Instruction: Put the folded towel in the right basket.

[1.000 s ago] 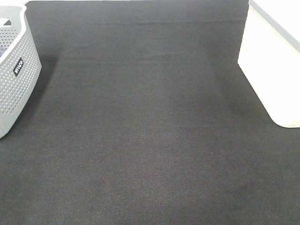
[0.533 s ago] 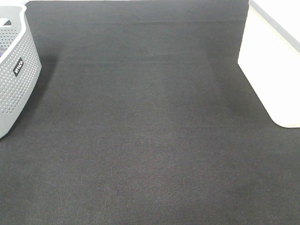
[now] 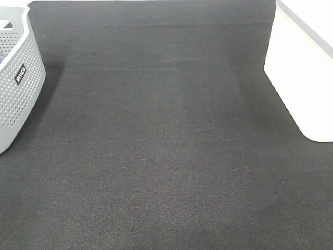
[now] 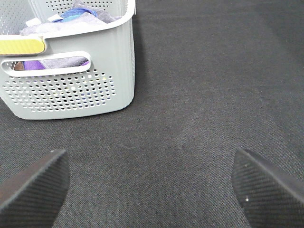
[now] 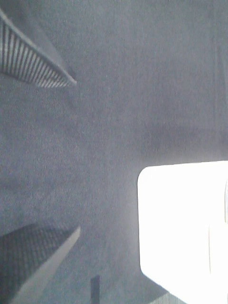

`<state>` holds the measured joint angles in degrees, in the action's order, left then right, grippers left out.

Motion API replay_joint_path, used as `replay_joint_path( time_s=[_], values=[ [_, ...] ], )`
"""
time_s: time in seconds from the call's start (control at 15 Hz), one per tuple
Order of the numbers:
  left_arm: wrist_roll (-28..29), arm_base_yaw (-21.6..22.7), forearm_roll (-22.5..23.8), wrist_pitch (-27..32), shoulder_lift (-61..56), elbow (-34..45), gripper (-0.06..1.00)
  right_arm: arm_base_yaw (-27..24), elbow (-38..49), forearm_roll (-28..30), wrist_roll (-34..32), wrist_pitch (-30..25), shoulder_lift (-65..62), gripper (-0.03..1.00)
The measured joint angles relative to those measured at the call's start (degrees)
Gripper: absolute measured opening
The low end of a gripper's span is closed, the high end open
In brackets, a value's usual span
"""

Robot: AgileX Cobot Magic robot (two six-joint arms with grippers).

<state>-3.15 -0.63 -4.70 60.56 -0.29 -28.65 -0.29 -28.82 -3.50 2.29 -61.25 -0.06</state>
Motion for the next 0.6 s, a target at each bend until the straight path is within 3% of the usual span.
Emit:
replay_joint_path(
  time_s=[0.6],
  values=[
    [0.00,0.00,0.00,0.00,0.00,0.00,0.88,0.00,0.00,1.26,-1.20,0.00,0.00,0.73]
  ],
)
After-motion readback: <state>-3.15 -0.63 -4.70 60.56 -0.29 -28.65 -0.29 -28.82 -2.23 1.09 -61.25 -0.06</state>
